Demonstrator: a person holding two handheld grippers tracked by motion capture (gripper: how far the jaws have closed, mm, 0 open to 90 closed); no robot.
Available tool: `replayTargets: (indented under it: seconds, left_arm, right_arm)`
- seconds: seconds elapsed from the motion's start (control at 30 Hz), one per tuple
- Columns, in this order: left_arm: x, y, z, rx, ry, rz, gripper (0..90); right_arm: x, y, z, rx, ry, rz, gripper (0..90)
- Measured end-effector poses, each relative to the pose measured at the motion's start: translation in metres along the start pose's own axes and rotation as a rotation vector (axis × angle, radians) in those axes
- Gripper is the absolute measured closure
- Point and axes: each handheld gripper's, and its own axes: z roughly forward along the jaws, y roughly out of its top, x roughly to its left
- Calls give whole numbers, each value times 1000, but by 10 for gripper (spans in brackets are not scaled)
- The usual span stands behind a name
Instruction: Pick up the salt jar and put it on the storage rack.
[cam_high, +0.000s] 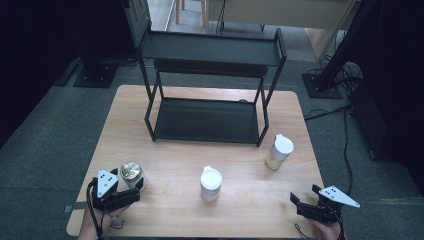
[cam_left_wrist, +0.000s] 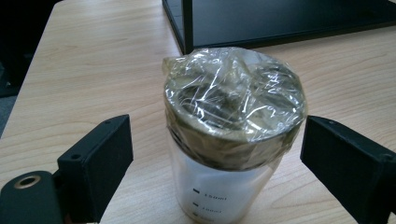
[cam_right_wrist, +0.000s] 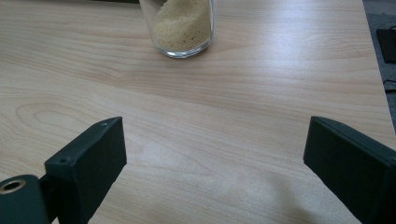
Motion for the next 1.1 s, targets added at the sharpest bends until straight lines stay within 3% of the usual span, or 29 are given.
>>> replayTargets:
  seconds: [0.2, 0.23, 0.33, 0.4, 0.57, 0.8, 1.1]
  left_arm:
    - [-4, 4, 4, 8, -5, 4, 96]
    - [-5, 6, 5, 3, 17, 0, 107]
    - [-5, 6, 7, 5, 21, -10, 140]
    - [-6, 7, 9, 8, 24, -13, 219]
    - [-7, 7, 11, 32, 46, -20, 244]
    - [-8, 7, 14, 46, 37, -28, 301]
    - [-9, 8, 14, 47, 44, -33, 307]
  right_arm:
    - [0, 0, 0, 0, 0, 0, 58]
    - [0, 0, 0, -1, 1, 0, 58]
    - [0, 0, 0, -1, 2, 0, 58]
    - [0, 0, 0, -1, 1, 1, 58]
    - [0, 0, 0, -1, 3, -1, 58]
    - [0, 0, 0, -1, 2, -1, 58]
    - [0, 0, 0, -1, 2, -1, 58]
